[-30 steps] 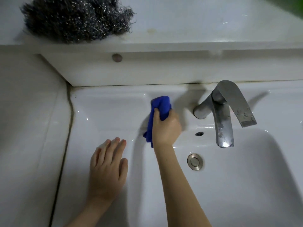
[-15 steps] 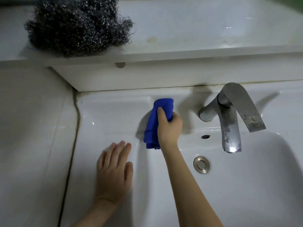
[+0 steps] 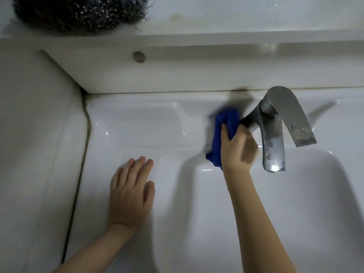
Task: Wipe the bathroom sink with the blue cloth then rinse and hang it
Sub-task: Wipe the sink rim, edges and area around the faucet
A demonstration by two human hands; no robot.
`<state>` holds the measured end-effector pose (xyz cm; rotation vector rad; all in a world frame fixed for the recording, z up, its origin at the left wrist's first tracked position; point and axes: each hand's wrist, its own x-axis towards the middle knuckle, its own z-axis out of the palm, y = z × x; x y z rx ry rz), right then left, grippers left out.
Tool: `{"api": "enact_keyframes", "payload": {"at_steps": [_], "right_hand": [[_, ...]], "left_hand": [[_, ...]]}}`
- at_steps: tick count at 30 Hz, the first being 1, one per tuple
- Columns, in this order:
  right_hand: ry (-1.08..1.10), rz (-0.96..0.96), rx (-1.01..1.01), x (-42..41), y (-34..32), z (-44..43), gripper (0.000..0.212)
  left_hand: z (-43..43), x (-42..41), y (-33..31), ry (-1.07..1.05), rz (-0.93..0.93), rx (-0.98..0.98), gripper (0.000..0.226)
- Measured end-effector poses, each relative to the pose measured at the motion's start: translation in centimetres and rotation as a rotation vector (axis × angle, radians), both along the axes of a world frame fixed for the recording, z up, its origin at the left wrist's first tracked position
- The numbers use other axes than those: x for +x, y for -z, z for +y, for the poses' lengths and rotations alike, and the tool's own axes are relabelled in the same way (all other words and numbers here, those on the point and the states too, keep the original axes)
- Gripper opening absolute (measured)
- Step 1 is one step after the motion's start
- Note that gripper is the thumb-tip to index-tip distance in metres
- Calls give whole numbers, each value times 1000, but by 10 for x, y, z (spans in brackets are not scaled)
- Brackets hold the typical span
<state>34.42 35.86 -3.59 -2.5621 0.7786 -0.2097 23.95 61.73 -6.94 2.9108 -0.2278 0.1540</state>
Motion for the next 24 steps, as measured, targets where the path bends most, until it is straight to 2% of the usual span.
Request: {"api": "enact_keyframes", "payload": {"at_steps": [4,8,10,12,15,20,22,24], "right_hand": [[113,-69,66,8,6,23,36],[-160,-49,254,6,2,72,33],[-207,-29,174,-15,3,56,34],[-96,-47,46,-30,3,21,36],[90,-26,6,-11,2,6,38],[-187,-36,183,6,2,73,35],[-229,-43,151,-11,6,57,34],[-154,-59,70,-23,7,22,35]], "left_hand": [[0,2,-1,-5,-4,-22,51],[0,1,-1,-14,27,-1,53],[0,1,-1,-15,27,-5,53],[0,2,-1,-10,25,-16,52],[1,4,-1,-9,33,-19,52],[1,3,-2,-25,107,-3,54],[0,3,-2,-26,99,-11,54],[1,2,-3,-33,83,-19,54]]}}
